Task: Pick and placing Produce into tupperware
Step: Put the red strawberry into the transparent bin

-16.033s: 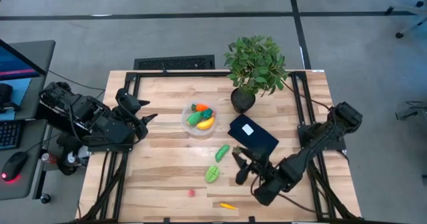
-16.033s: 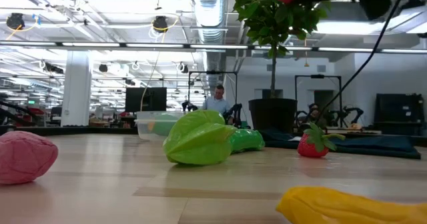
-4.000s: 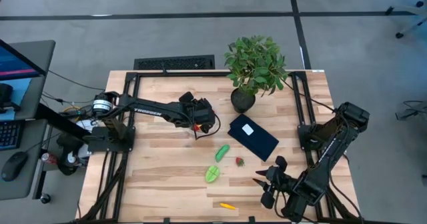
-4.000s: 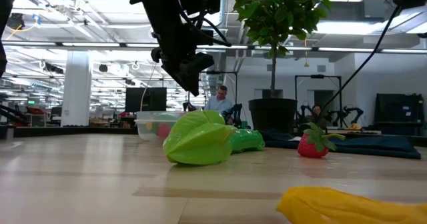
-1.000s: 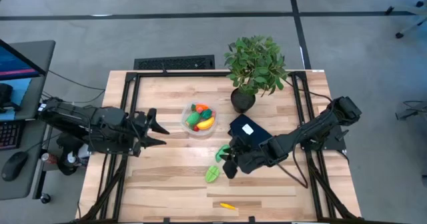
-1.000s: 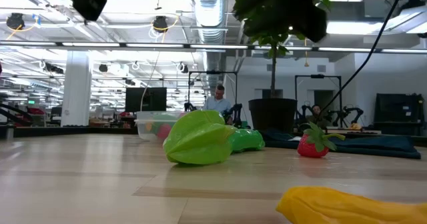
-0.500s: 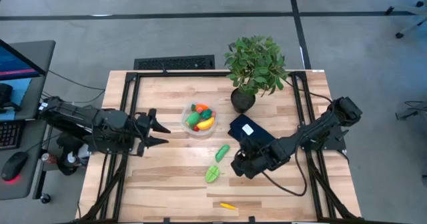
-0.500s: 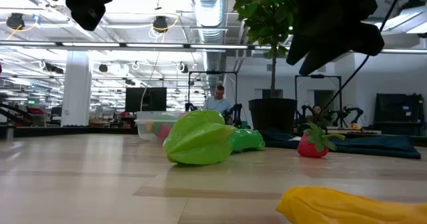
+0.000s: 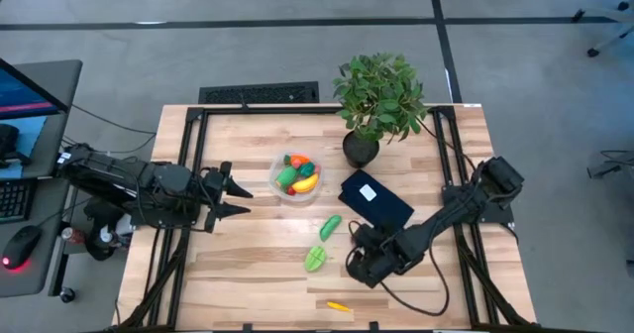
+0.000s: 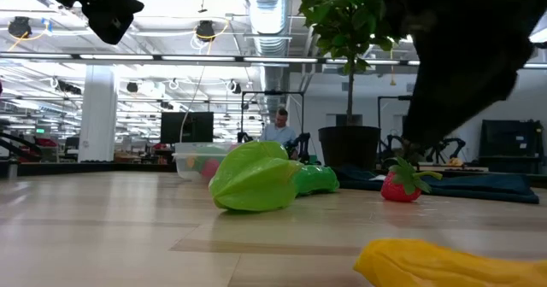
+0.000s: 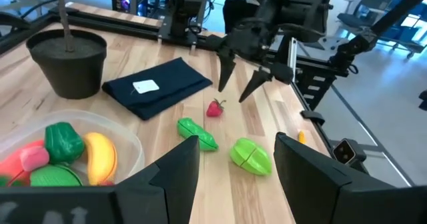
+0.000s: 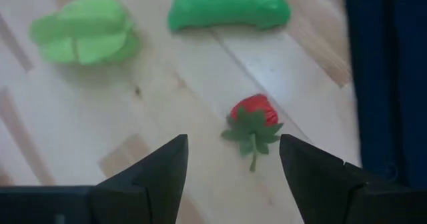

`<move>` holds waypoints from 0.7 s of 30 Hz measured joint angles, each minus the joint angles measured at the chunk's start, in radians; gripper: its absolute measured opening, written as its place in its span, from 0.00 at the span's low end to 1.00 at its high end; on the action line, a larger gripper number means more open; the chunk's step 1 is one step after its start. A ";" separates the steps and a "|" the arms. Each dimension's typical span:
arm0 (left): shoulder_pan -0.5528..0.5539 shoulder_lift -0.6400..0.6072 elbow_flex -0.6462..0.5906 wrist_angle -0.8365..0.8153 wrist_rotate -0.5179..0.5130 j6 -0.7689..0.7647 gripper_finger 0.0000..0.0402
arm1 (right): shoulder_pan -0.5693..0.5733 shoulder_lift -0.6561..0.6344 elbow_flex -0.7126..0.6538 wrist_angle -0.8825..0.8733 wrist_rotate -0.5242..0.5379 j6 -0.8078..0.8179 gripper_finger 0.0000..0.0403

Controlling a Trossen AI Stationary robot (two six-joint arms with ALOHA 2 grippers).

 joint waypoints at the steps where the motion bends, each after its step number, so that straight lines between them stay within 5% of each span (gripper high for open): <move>1: 0.000 0.000 0.000 0.000 0.000 0.000 0.46 | -0.001 0.004 0.000 -0.001 0.000 0.029 0.58; 15: 0.000 0.000 0.000 -0.002 -0.007 0.004 0.46 | -0.004 0.003 -0.002 -0.053 0.001 0.155 0.58; 21: 0.000 0.000 0.000 -0.015 -0.007 0.004 0.46 | -0.005 0.021 -0.003 -0.019 -0.003 0.048 0.58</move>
